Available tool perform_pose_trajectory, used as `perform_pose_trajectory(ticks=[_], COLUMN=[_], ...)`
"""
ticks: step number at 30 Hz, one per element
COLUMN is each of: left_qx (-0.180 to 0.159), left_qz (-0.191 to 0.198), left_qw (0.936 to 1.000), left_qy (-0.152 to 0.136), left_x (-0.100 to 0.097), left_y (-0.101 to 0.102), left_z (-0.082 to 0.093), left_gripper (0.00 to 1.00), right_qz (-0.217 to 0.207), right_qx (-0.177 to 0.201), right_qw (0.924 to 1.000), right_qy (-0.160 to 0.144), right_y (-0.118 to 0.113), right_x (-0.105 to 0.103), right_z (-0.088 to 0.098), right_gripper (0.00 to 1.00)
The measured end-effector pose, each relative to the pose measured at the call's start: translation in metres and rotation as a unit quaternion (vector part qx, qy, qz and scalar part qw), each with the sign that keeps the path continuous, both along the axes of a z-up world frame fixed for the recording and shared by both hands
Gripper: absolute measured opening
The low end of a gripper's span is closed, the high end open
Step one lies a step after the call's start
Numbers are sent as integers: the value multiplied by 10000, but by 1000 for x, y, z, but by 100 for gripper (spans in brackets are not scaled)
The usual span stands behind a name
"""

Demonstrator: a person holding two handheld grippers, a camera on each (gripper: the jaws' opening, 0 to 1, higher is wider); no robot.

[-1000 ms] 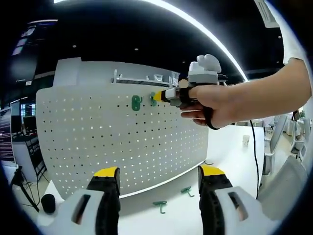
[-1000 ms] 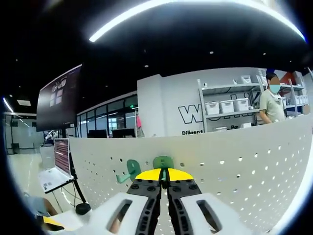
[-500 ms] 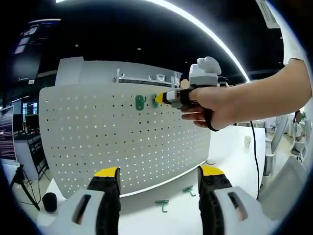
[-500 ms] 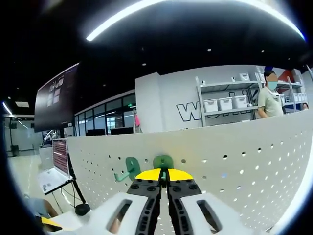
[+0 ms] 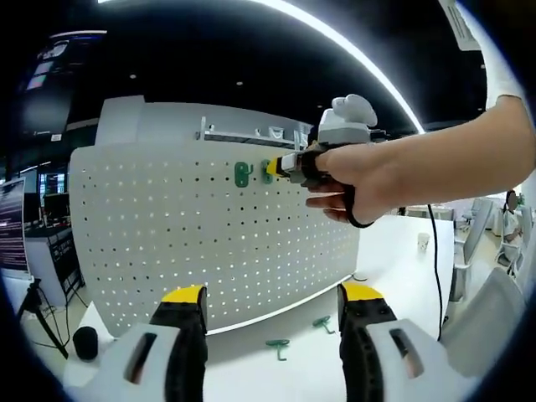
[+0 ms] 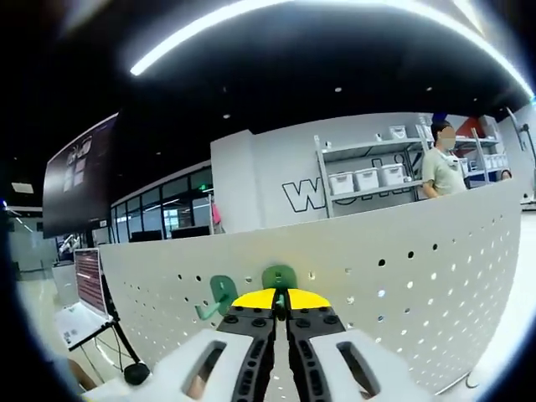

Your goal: Insert the hook assembly into the mounting plate slot until the hook locks in place.

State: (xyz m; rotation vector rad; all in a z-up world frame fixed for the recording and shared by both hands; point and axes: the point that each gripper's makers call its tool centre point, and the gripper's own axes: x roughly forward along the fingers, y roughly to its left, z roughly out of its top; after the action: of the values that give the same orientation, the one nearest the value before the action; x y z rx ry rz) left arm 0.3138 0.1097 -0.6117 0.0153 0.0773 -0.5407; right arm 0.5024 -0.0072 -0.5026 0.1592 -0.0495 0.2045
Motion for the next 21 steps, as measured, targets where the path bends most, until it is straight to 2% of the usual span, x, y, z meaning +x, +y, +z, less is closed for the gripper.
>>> perform_pose_trajectory(ticks=[8, 11, 17, 19, 21], left_qx=[-29, -26, -24, -19, -28], left_qz=[-17, -46, -86, -92, -77], left_qw=[10000, 10000, 10000, 9999, 10000], left_qy=[17, 29, 33, 36, 36], left_x=[-3, -4, -6, -7, -7], left_y=[0, -1, -2, -2, -1], left_z=[-1, -2, -3, -3, -4], left_gripper=[64, 64, 64, 64, 64], right_qz=[-205, -237, -231, -240, -241], right_qx=[19, -261, -288, -240, -370], right_qw=[9998, 9993, 9992, 9990, 9987], right_qy=[-39, -114, -143, -275, -242], right_y=[0, 1, 0, -1, 0], right_x=[1, 1, -2, -4, -3], right_z=[-1, -1, -1, 5, 3], right_gripper=[1, 1, 1, 1, 1])
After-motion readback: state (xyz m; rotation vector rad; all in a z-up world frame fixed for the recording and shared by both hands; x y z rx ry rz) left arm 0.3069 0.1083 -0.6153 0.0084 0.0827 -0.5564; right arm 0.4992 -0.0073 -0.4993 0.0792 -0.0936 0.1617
